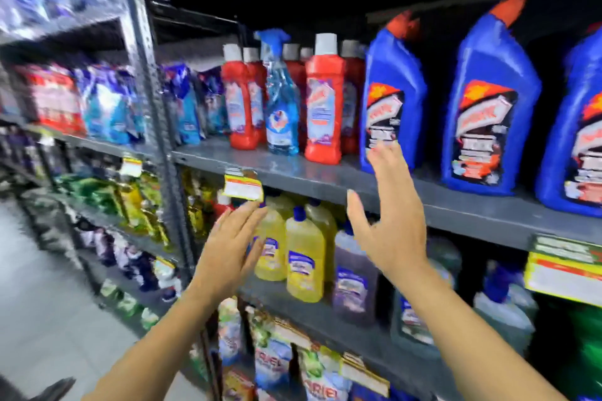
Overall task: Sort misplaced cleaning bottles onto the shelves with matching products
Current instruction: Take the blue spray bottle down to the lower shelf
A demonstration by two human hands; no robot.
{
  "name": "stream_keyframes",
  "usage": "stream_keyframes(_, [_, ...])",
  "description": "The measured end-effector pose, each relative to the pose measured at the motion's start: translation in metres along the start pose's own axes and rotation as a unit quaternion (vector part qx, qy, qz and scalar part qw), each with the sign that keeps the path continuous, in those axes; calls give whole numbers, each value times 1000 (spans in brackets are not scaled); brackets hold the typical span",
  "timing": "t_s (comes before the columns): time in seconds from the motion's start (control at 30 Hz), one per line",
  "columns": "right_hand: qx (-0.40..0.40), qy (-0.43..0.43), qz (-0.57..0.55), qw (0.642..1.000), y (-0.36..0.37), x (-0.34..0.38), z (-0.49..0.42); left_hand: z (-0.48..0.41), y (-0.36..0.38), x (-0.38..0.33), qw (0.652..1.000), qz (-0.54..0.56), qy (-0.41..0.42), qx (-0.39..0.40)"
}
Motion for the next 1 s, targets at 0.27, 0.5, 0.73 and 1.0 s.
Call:
stream_keyframes(0.27, [35, 31, 30, 998, 104, 25, -21, -23, -22, 92, 999, -42, 13, 5])
stream_keyframes(0.5, [36, 14, 50, 998, 169, 21, -48, -62, -8, 152, 999, -50, 16, -16])
stream_keyframes(0.73, [43, 28, 60, 997, 227, 2, -88, -103, 24, 203, 999, -37, 11, -10])
stream_keyframes(1.0, [44, 31, 105, 993, 258, -8, -126, -143, 42, 232, 997, -38, 64, -2])
Point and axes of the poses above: each hand's wrist, its own z-axis away from the middle knuckle, its own y-axis out of the palm, x = y × z, the point moved 5 cm from there along -z, towards the middle knuckle, and after that the axes turned 13 degrees about -x, right-handed, at the moved point
